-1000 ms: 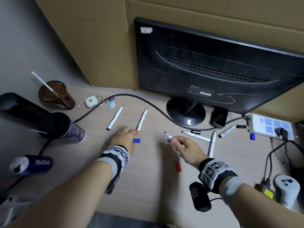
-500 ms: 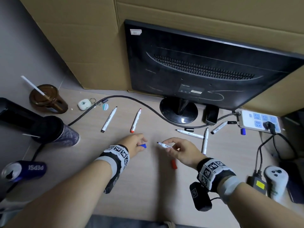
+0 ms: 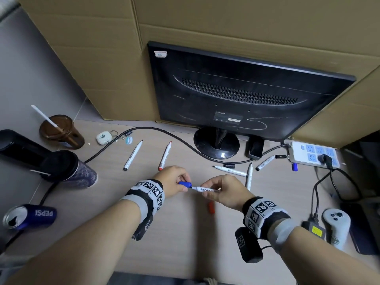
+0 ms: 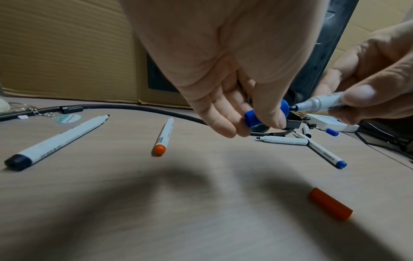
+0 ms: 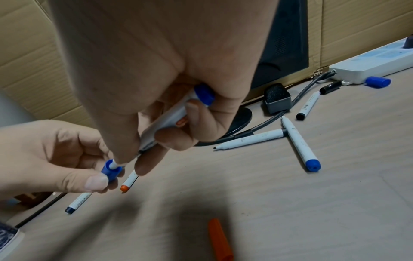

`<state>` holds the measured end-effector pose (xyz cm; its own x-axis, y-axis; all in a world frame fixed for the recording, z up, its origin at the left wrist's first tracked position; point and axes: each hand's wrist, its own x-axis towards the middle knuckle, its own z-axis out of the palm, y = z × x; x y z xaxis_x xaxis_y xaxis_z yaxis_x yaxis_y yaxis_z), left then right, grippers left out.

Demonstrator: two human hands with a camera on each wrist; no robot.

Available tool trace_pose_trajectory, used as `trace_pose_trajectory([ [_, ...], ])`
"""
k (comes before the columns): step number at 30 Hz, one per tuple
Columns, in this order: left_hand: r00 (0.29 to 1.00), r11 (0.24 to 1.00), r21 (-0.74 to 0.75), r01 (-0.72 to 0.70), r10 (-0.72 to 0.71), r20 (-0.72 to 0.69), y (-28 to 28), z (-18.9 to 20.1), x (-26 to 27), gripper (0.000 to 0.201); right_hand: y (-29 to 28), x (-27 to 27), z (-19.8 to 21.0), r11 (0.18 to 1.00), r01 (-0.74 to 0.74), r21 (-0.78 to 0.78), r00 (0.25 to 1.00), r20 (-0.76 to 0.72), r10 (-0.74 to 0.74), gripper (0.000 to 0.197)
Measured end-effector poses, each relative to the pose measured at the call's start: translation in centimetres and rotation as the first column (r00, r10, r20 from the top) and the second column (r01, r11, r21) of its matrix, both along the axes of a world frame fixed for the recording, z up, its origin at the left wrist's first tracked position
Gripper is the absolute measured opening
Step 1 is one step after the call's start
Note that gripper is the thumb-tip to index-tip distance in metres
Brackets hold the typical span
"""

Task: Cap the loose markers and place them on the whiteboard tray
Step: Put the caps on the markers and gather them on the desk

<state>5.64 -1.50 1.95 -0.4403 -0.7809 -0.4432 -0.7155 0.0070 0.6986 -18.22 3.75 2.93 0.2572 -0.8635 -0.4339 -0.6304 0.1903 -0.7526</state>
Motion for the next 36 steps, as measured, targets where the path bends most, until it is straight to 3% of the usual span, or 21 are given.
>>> trace_pose_trajectory([
  [7,1.0,0.999,-0.044,0.016,-0.015,0.017,0.1,0.3,-0.5,0.026,0.2,-0.5,0.6,1.0,0.026,-0.007,1.0,-0.007,-0.026,0.008],
  [10,0.994,0.991,-0.117,0.062,-0.051,0.097,0.2,-0.1,-0.1,0.033,0.5,-1.0,0.8,0.996,0.092,-0.008,0.995,-0.037,-0.092,0.007],
  [12,0.995,0.993,-0.111,-0.033,0.043,0.095,0.1,-0.6,0.2,0.026,0.6,-1.5,0.6,0.995,0.097,0.003,0.994,-0.056,-0.097,0.008],
  [15,0.957,0.957,0.025,-0.289,0.29,-0.024,0.1,-0.7,0.2,0.017,0.8,-1.9,0.5,0.996,0.085,0.012,0.995,-0.054,-0.084,0.009],
  [17,0.92,0.925,0.143,-0.352,0.37,-0.131,0.1,-0.5,0.2,0.019,0.8,-1.8,0.7,0.997,0.078,0.009,0.996,-0.035,-0.078,0.008],
  [23,0.866,0.907,0.339,-0.249,0.366,-0.342,0.7,0.2,-0.3,0.02,0.4,-1.0,1.5,0.997,0.073,-0.01,0.997,-0.001,-0.073,0.007],
  [36,0.886,0.912,0.374,-0.171,0.308,-0.347,0.6,1.3,-1.0,0.019,-0.1,-1.1,2.9,0.995,0.089,-0.035,0.996,0.029,-0.088,0.01],
])
